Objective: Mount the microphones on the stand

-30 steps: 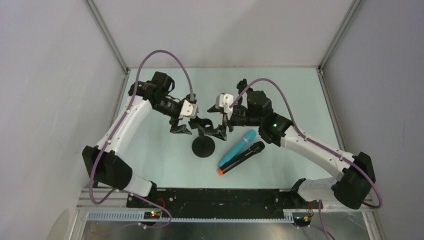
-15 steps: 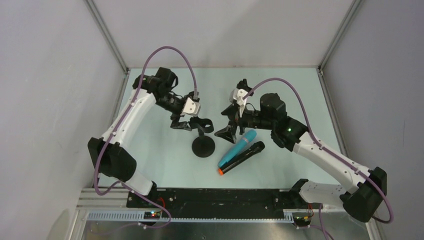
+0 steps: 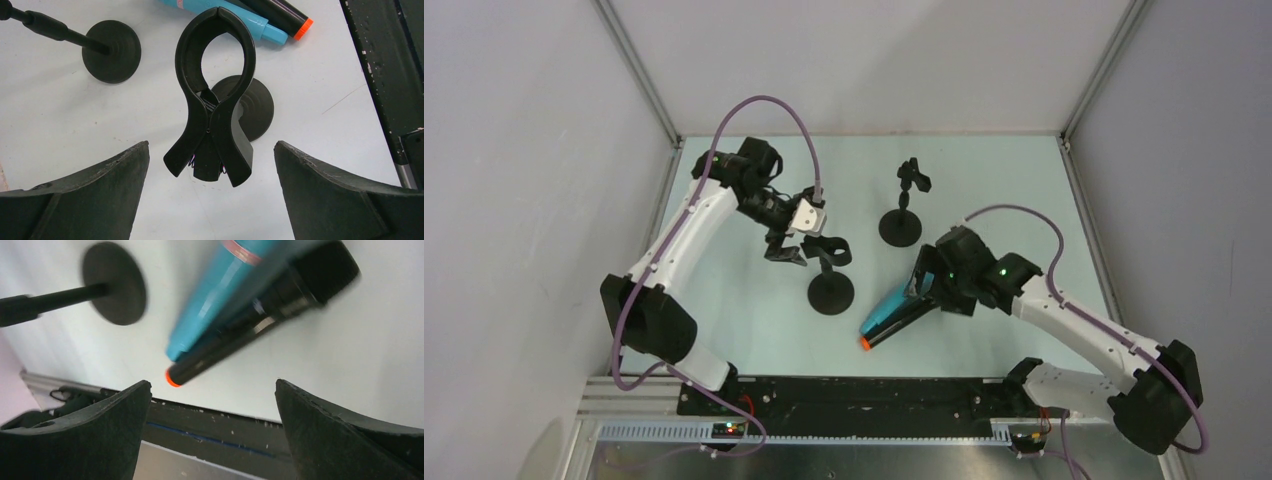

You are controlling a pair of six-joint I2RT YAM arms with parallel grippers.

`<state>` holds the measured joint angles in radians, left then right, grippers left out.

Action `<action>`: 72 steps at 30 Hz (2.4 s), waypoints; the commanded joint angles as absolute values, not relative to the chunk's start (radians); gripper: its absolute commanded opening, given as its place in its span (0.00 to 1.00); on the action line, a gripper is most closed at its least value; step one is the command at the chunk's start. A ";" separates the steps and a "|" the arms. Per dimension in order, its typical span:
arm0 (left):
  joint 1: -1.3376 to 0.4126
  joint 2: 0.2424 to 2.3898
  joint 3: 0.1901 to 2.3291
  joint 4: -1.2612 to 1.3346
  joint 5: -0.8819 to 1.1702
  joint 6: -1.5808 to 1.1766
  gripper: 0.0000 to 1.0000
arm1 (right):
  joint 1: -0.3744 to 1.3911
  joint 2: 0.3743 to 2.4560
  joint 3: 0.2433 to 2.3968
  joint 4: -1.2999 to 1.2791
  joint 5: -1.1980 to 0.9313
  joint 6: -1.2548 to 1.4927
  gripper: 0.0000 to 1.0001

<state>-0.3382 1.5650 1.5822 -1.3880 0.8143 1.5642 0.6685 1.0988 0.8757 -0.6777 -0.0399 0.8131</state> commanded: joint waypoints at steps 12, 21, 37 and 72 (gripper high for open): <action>-0.344 1.537 1.629 -1.401 0.804 1.519 1.00 | 0.828 1.190 0.837 -0.901 0.250 1.687 0.82; -0.340 1.518 1.613 -1.401 0.790 1.555 1.00 | 0.776 1.405 0.897 -0.834 0.345 1.674 0.73; -0.312 1.507 1.590 -1.401 0.778 1.601 0.99 | 0.785 1.566 0.928 -0.866 0.366 1.639 0.62; -0.333 1.559 1.616 -1.401 0.795 1.648 0.93 | 0.993 1.348 0.954 -1.068 0.622 1.629 0.00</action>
<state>-0.3210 1.5429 1.5944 -1.3968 0.7937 1.5993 0.9718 1.4395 0.9245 -1.0134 0.5140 1.5883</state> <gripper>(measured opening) 0.931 0.448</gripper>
